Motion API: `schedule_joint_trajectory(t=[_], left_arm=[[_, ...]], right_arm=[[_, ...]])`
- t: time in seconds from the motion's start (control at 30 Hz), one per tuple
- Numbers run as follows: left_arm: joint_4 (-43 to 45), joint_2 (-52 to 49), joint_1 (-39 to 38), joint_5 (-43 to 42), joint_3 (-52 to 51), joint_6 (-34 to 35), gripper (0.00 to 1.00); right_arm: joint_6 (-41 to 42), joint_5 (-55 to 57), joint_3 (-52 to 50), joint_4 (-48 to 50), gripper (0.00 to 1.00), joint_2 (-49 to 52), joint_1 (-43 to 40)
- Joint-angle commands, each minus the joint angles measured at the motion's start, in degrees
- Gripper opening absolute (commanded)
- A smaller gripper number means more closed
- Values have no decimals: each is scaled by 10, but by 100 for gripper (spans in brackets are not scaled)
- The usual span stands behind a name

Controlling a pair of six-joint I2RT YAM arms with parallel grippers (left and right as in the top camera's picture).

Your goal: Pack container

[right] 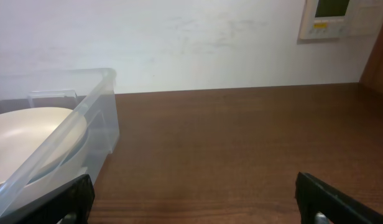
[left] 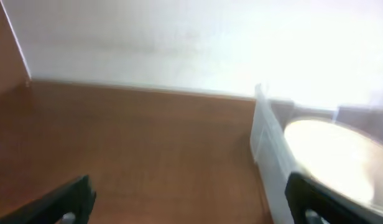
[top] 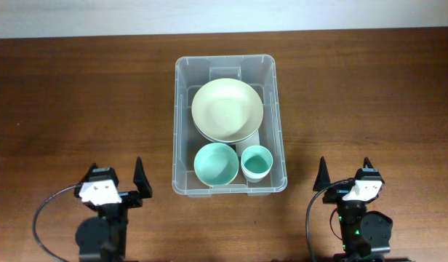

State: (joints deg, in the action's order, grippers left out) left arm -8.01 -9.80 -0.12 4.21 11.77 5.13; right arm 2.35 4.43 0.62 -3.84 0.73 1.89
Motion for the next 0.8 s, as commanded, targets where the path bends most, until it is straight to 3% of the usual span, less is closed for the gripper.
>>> schedule_joint_trajectory(t=[0.0,0.2,0.4,0.77], left_arm=[[88,26,3,-10,-59,-9,100],[156,44,3,33,-113,-9,100],[38,93,3,50,-113,-9,100],[36,95,1,-6,-112,-9,100]], right_arm=[[-4,-2,-3,-4,99,-4,-4],[-4,-2,-3,-4,99,-4,-4],[-4,-2,-3,-4,99,-4,-4],[-4,-2,-3,-4,99,-4,-4]])
